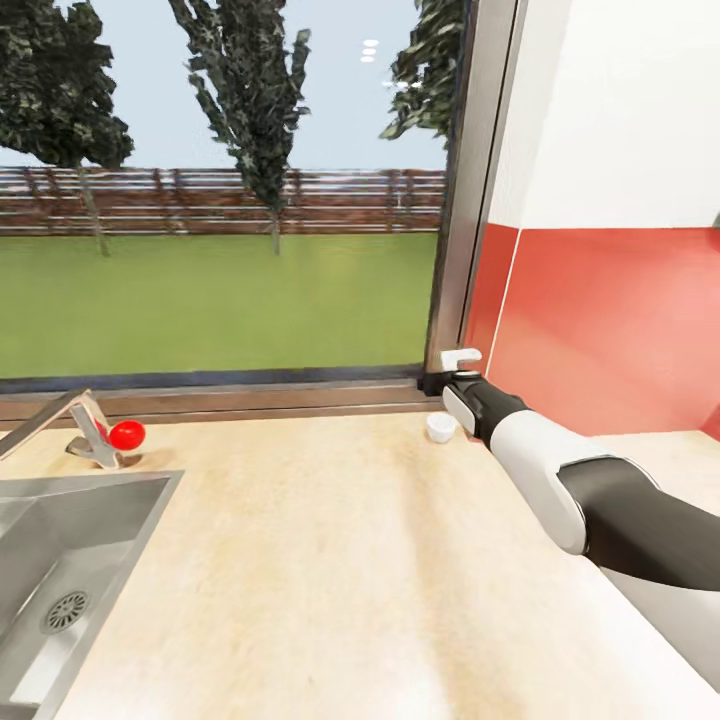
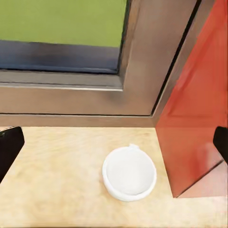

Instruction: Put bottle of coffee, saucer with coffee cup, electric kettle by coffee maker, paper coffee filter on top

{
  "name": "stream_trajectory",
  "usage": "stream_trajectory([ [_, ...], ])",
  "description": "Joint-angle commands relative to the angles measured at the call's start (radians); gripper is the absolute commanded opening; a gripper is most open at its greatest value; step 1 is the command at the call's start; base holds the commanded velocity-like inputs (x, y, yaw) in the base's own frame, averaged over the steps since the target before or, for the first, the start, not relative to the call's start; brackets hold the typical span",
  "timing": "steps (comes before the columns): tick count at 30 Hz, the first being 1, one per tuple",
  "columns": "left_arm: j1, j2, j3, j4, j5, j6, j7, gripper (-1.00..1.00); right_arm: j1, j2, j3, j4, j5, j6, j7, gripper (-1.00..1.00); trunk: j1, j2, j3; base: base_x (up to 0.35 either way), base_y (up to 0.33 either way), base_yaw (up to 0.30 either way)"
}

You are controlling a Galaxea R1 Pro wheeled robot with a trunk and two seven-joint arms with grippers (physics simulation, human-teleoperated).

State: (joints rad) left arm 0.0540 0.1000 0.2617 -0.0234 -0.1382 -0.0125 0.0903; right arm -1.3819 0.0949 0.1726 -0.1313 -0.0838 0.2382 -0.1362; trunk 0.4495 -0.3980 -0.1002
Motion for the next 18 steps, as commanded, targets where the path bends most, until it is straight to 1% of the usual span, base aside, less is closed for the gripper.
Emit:
stream_trajectory([
  [1,0.001,0.000,0.008,-0.001,-0.011,-0.001,0.002,1.00,0.000,0.000,0.008,-0.002,-0.009,0.006,-0.005,1.00,0.001,-0.002,-0.003,0.000,0.000,-0.154],
  [6,0.014,0.001,0.008,-0.001,-0.011,-0.001,0.002,1.00,0.000,0.001,0.007,-0.007,-0.011,0.012,-0.006,1.00,0.001,-0.002,-0.011,0.000,0.000,-0.080],
  [9,0.016,0.002,0.008,-0.001,-0.011,-0.001,0.002,1.00,0.000,0.002,0.004,-0.022,-0.011,0.054,-0.006,1.00,0.001,-0.002,-0.016,0.000,0.000,-0.007],
  [16,0.017,0.005,0.008,-0.003,-0.011,-0.003,0.002,1.00,0.000,0.001,0.003,-0.105,-0.010,0.132,-0.008,1.00,0.001,-0.002,-0.027,0.000,0.000,0.000],
  [17,0.016,0.005,0.008,-0.004,-0.018,-0.004,0.002,1.00,0.000,0.000,0.003,-0.132,-0.009,0.144,-0.008,1.00,0.001,-0.002,-0.029,0.000,0.000,0.000],
  [18,0.016,0.005,0.008,-0.004,-0.034,-0.004,0.002,1.00,0.000,0.000,0.002,-0.157,-0.009,0.154,-0.010,1.00,0.001,-0.002,-0.031,0.000,0.000,0.000],
])
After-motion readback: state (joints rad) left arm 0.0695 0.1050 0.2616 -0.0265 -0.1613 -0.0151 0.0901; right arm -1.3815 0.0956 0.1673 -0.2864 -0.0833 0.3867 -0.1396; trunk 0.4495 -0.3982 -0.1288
